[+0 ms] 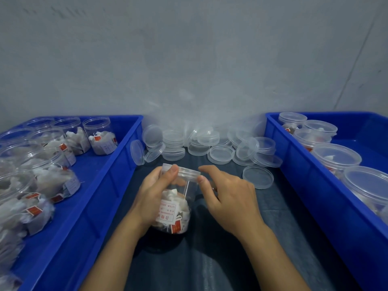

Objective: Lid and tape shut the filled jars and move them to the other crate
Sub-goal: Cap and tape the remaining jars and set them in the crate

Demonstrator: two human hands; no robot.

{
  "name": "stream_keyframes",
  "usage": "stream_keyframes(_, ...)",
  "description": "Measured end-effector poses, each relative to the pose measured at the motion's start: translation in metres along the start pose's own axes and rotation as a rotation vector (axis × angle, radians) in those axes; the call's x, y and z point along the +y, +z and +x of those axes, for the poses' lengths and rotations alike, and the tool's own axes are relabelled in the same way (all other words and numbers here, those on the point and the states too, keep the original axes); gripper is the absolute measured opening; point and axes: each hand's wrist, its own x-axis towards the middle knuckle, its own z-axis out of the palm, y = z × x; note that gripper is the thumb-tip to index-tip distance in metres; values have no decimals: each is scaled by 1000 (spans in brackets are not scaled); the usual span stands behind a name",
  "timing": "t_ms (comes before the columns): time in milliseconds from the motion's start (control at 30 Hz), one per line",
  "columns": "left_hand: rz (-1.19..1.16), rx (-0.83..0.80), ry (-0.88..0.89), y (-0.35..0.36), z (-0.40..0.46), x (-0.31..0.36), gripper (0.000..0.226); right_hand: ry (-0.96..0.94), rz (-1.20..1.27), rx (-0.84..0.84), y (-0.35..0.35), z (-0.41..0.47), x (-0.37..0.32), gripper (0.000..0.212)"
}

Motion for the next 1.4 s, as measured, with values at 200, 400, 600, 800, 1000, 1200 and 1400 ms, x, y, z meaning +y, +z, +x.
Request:
stream_keyframes(200,-5,-26,-52,0,-1,5,65,-5,-47,-7,-1,1,0,42)
stream_keyframes(400,7,-4,-80,1,-1,6,68,-1,-80,1,-6,0,2,48)
stream_keyframes(600,18,14,-83,4,-2,7,74,-1,-87,41,-11,1,4,47)
stream_keyframes(800,42,47,-77,6,-3,8,75,-64,-102,225,-14,-1,6,32)
stream_keyframes(1000,91,75,-73,8,-3,8,75,-114,-103,358,-12,0,12,32)
stream_keyframes(1200,90,76,-82,9,-5,10,78,-59,-86,265,-13,-1,12,33)
stream_keyframes(1400,14,51,-118,11,-8,13,78,37,-29,85,-12,1,12,42)
